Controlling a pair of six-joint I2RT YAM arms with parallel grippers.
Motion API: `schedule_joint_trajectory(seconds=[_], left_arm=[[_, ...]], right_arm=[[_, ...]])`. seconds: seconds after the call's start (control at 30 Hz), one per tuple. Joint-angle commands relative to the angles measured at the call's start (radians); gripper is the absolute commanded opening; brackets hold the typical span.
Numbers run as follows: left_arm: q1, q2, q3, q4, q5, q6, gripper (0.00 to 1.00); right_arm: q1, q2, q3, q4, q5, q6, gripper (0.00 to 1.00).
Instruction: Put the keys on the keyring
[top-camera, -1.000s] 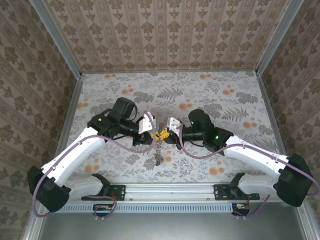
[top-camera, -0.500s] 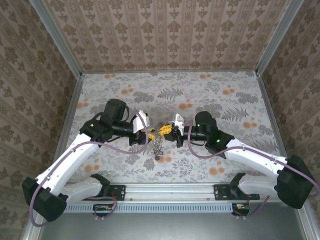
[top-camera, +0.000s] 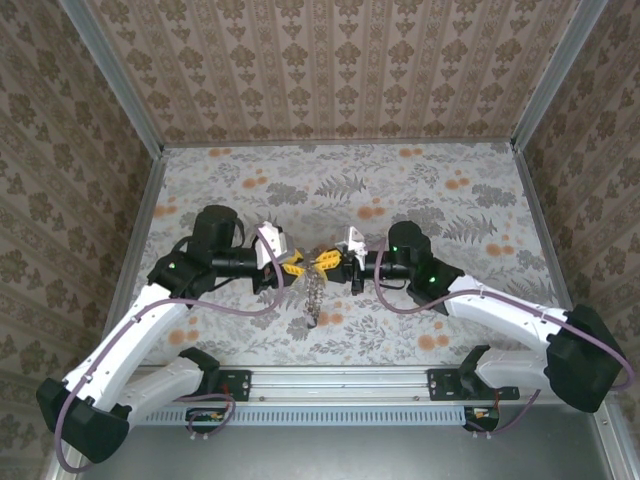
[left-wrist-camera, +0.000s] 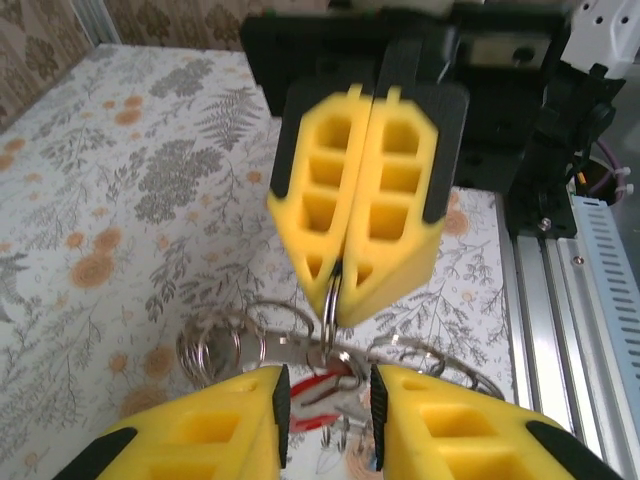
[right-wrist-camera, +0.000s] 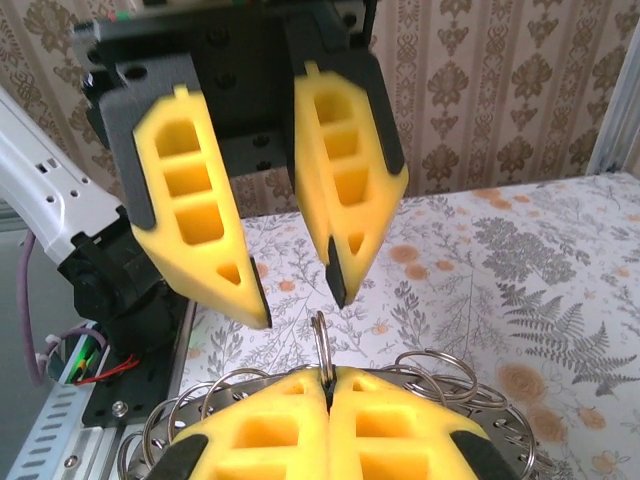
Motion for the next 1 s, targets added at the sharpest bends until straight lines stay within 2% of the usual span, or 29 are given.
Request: schedule_joint_trajectory(seconds=[0.0,0.07,0.17,0.27,0.53,0.7,0.97], left_arm=[[0.005,0.002,0.013,0.054,0.062,-0.029,0.26],[0.006,0.012,0.014,0.038,0.064,-0.019,0.26],[0.006,0.012,-0.005,0.013,0.039,-0.008,0.33],[0.009,-0.015,-0.059,0.071,0.054,-0.053,0.39],[0.009,-0.076,-0.183,0.209,0.058,-0.131,0.42],[0.005,-0.062,-0.228,0.328,0.063,-0.192,0.45],[-0.053,-0.031,-0.255,0.454,0.050,-0.247,0.46]], right_arm=[[0.002,0.012,0.054,0.069,-0.036,0.005,0.00],[0.004,0.017,0.063,0.070,-0.033,0.007,0.00],[0.005,0.011,0.074,0.047,-0.025,0.003,0.00],[0.004,-0.009,0.098,-0.018,-0.030,-0.018,0.00],[-0.002,-0.064,0.115,-0.113,-0.049,-0.038,0.00],[-0.002,-0.069,0.123,-0.130,-0.059,-0.037,0.00],[-0.001,-0.070,0.122,-0.132,-0.048,-0.036,0.00]])
